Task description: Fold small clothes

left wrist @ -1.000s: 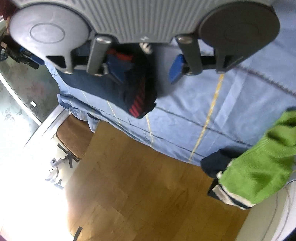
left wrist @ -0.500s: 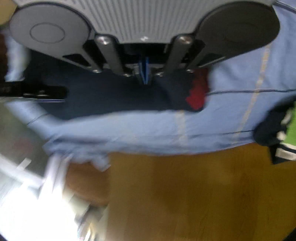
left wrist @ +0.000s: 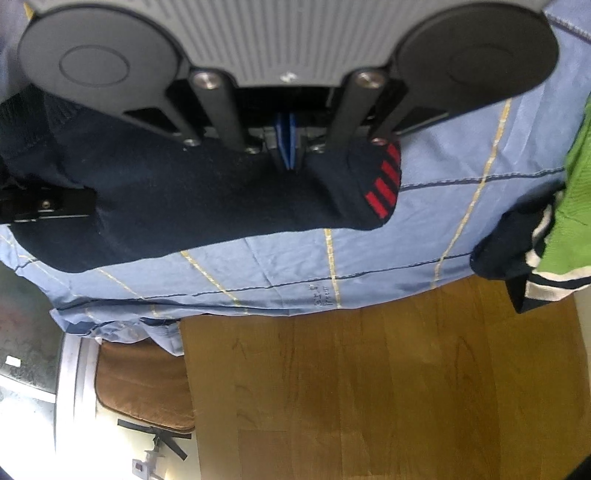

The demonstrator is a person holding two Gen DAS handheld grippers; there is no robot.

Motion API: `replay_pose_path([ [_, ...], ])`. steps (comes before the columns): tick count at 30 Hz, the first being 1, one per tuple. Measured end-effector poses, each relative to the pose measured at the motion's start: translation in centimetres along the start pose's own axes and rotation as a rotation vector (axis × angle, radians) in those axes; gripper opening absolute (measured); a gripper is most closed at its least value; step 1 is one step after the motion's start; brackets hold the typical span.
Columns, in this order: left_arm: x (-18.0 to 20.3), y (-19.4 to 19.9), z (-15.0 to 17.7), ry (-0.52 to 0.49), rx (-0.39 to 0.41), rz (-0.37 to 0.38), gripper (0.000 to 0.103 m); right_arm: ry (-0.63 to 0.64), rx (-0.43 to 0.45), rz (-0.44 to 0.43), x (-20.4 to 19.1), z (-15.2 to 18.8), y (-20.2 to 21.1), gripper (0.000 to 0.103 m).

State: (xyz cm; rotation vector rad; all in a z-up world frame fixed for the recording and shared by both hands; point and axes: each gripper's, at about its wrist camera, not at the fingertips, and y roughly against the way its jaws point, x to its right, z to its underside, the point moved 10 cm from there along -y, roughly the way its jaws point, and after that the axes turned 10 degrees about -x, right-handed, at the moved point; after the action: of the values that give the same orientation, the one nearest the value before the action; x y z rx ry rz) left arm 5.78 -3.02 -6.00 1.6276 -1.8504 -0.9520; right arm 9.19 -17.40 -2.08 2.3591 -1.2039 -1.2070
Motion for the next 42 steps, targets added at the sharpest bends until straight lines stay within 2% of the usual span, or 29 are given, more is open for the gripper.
replay_pose_path([
  [4,-0.1,0.8,0.3,0.038,-0.012,0.005,0.006,0.029,0.036,0.043,-1.2,0.8,1.8,0.057],
  [7,0.0,1.9,0.7,0.068,-0.014,0.012,0.015,0.077,0.085,0.102,-2.0,1.9,3.8,0.061],
  [10,0.5,3.1,1.3,0.068,-0.004,-0.004,0.028,0.078,0.115,0.124,-2.4,3.1,5.4,0.066],
  [12,1.0,3.7,1.7,0.062,-0.001,-0.019,0.041,0.051,0.122,0.119,-2.3,3.7,6.1,0.069],
  [15,1.7,4.5,2.4,0.058,0.001,-0.031,0.043,0.027,0.126,0.109,-2.6,4.2,6.6,0.074],
  [19,2.0,5.3,3.1,0.064,-0.002,-0.033,0.046,0.038,0.133,0.093,-3.3,4.5,6.7,0.078],
  [21,2.0,5.7,3.4,0.068,0.002,-0.039,0.051,0.039,0.133,0.083,-3.6,4.6,6.6,0.080],
  [26,1.8,6.3,3.7,0.075,0.002,-0.041,0.055,0.015,0.145,0.080,-3.3,4.7,7.0,0.081],
  [30,1.7,6.2,3.8,0.077,-0.003,-0.042,0.055,-0.039,0.183,0.085,-2.1,4.3,8.0,0.081],
  [37,1.7,5.8,4.0,0.072,-0.009,-0.044,0.055,-0.116,0.256,0.149,1.2,3.4,10.4,0.083],
  [42,1.6,5.1,4.2,0.079,-0.027,-0.038,0.056,-0.213,0.269,0.133,3.4,3.6,11.1,0.083],
])
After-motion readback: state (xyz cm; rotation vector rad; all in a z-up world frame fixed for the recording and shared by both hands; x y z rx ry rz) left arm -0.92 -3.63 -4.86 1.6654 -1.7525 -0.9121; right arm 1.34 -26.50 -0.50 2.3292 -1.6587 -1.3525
